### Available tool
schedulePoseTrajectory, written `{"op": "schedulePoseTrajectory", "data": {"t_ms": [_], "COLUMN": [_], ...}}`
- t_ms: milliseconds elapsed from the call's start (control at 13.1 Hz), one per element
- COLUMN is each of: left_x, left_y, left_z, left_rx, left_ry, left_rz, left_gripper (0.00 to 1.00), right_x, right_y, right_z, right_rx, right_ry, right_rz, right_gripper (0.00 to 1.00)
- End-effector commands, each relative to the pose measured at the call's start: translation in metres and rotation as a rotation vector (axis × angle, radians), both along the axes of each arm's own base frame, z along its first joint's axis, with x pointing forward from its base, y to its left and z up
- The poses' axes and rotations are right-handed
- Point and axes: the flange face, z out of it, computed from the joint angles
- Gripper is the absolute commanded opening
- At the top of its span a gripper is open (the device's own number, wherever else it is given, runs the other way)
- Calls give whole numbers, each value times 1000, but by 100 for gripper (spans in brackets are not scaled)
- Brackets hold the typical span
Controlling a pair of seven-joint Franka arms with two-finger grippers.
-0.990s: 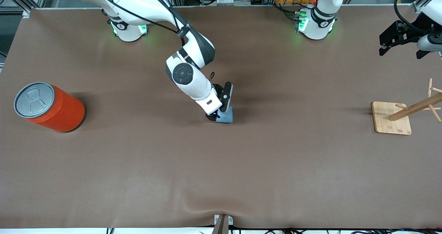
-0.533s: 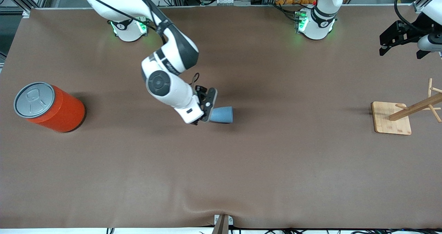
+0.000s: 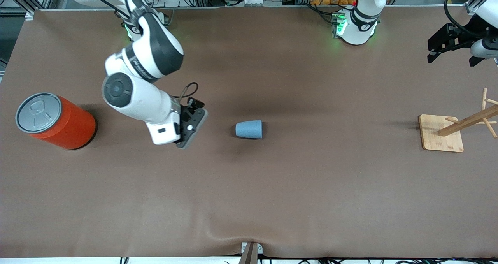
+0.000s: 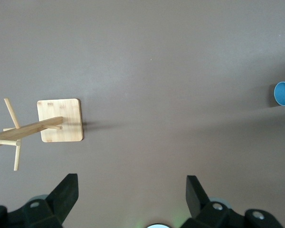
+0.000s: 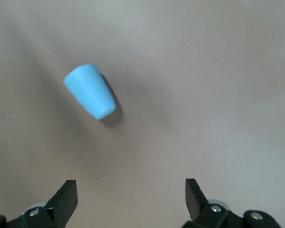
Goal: Flip cup
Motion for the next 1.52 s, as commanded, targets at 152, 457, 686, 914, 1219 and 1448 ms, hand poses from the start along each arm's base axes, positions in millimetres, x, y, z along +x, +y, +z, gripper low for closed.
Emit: {"op": "schedulePoseTrajectory", "data": {"t_ms": [152,457,686,914,1219,1448], "left_x": [-1,-1,-1,-1,-1,-2], "left_y": [0,0,-1,0,0,-2], "left_z": [3,3,3,3,3,3], "left_rx": [-5,-5,-5,-3,-3,-6], "left_ry": [-7,-5,-3,-5,-5,-5], "left_rz": [-18,-19,-21,-20,-19,-19], "left_gripper": [100,100,100,100,100,100], "right_x": [-20,-15,-23,-28,-57,-66], "right_y": [-41,-130,-183,-208,-211,-212], "right_z": [71,105,122,142,179,185], "right_rx": [-141,-165,-192,-187,-219,-238], "right_ry": [-48,-8,55,39,88,116], "right_rz": [-233,-438,-514,-560,-706,-782], "right_gripper": [100,100,100,100,100,100]}}
